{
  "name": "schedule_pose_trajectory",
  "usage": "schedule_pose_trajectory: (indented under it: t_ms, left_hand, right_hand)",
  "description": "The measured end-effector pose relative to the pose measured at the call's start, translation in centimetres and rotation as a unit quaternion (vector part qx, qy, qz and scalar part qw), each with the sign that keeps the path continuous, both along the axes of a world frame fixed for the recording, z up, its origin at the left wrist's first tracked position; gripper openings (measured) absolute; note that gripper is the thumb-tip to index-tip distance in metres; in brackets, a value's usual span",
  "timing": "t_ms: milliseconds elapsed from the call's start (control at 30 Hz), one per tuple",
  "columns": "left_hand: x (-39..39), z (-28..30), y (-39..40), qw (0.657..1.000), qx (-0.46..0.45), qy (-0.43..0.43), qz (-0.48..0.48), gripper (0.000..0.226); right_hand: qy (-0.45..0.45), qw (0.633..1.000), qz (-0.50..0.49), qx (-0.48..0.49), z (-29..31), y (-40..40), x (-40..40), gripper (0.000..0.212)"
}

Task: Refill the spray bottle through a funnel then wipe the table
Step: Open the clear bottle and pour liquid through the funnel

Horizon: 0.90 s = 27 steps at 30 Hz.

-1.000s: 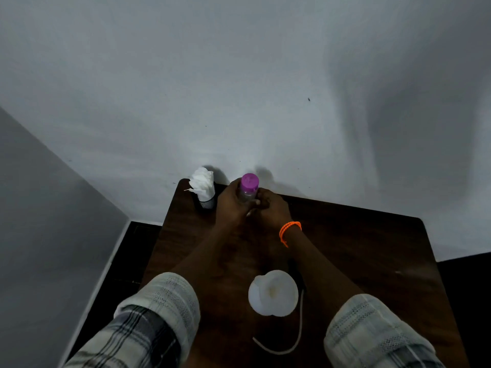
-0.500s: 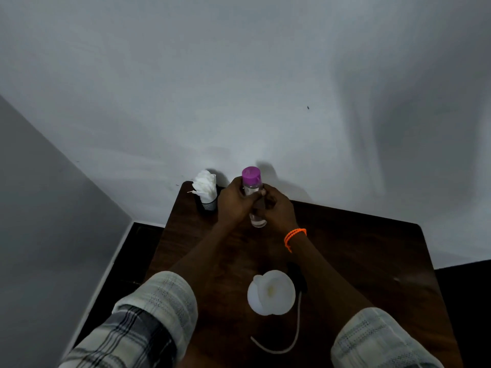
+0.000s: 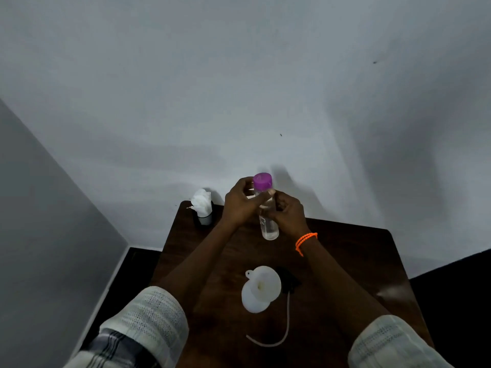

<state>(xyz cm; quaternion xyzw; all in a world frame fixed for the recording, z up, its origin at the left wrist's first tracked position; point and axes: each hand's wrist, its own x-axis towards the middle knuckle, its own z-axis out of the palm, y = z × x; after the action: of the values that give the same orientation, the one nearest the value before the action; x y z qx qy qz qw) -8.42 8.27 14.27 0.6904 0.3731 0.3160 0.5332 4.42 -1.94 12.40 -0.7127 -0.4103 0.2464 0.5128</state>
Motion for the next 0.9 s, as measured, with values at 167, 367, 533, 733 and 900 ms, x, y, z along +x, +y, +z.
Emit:
schedule_pose_trajectory:
  t_ms: [167, 367, 533, 733, 900]
  left_hand:
    - [-0.9, 2.7, -1.6, 0.998, 0.004, -0.048, -0.044, 0.061]
    - [-2.4, 4.1, -4.4, 0.990, 0.040, -0.062, -0.119, 0.064]
    - [-2.6, 4.6, -6.4, 0.991, 0.052, -0.076, -0.096, 0.042]
    - [-2.6, 5.4, -9.1, 0.993, 0.070, -0.084, -0.037, 0.039]
    - [-2.8, 5.5, -10.8, 0.991, 0.098, -0.076, 0.049, 0.045]
  right_hand:
    - [-0.003, 1.000, 0.006, -0.002, 1.9, -3.1, -0.6, 0.044]
    - [-0.032, 0.999, 0.009, 0.012, 3.3, -6.6, -2.6, 0.034]
    - [-0.046, 0.998, -0.007, 0.034, 3.8, -9.2, -3.6, 0.031]
    - [-0.038, 0.998, -0.032, 0.049, 4.0, -11.1, -4.9, 0.035]
    - [-0.037, 0.997, -0.046, 0.058, 3.9, -12.0, -6.8, 0.031]
